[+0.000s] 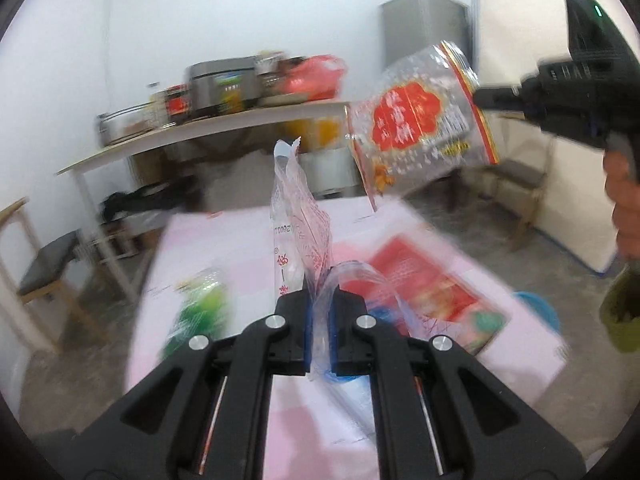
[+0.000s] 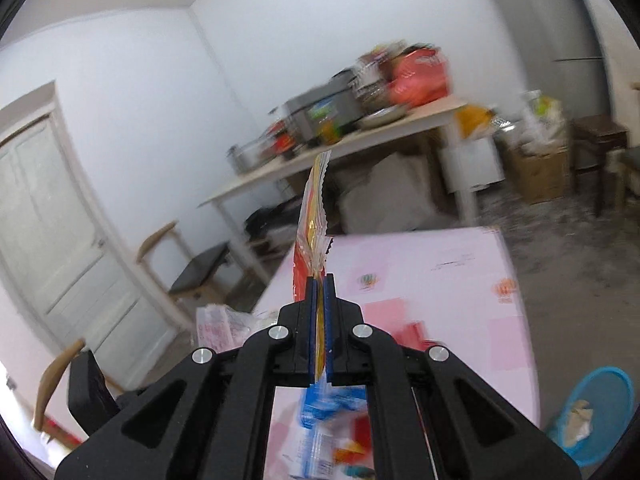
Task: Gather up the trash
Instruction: 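Carry both bags over to the blue wastebasket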
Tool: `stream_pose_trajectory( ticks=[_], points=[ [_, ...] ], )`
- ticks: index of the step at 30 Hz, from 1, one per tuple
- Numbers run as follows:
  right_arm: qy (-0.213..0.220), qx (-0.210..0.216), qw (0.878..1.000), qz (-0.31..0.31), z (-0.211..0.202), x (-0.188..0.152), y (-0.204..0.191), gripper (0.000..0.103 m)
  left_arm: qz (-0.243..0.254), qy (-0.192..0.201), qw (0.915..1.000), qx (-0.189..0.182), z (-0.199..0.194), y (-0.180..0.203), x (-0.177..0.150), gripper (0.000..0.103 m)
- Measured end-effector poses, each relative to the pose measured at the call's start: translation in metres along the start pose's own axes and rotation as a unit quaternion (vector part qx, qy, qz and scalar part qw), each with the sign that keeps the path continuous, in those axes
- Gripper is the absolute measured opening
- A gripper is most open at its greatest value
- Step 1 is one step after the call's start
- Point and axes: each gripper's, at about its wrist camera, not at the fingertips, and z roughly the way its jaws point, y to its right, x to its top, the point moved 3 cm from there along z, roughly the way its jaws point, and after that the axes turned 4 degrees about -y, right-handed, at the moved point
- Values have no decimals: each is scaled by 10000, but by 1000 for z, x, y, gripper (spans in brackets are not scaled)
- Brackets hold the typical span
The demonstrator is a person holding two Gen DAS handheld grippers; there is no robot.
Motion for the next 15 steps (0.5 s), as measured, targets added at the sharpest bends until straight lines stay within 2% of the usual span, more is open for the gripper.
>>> stream_pose_trajectory(
  ticks=[4, 8, 11, 14, 15],
  points=[
    [434, -787, 9951, 405, -73, -13, 59, 3, 340, -29, 9945, -991, 10, 59, 36, 5],
    [754, -1643, 9797, 870, -136, -32, 115, 3, 709, -509, 9754, -2024, 38, 134, 78, 5],
    [776, -2230, 9635, 1264, -168, -53, 159, 3, 926, -1076, 9523, -2700, 69, 193, 101, 5],
    [633, -2617, 9480, 1696, -184, -79, 203, 3, 1222, -1749, 9270, -3083, 107, 260, 108, 5],
    [537, -2751, 9412, 1888, -187, -92, 223, 3, 1304, -2086, 9152, -3193, 126, 286, 106, 5]
  ],
)
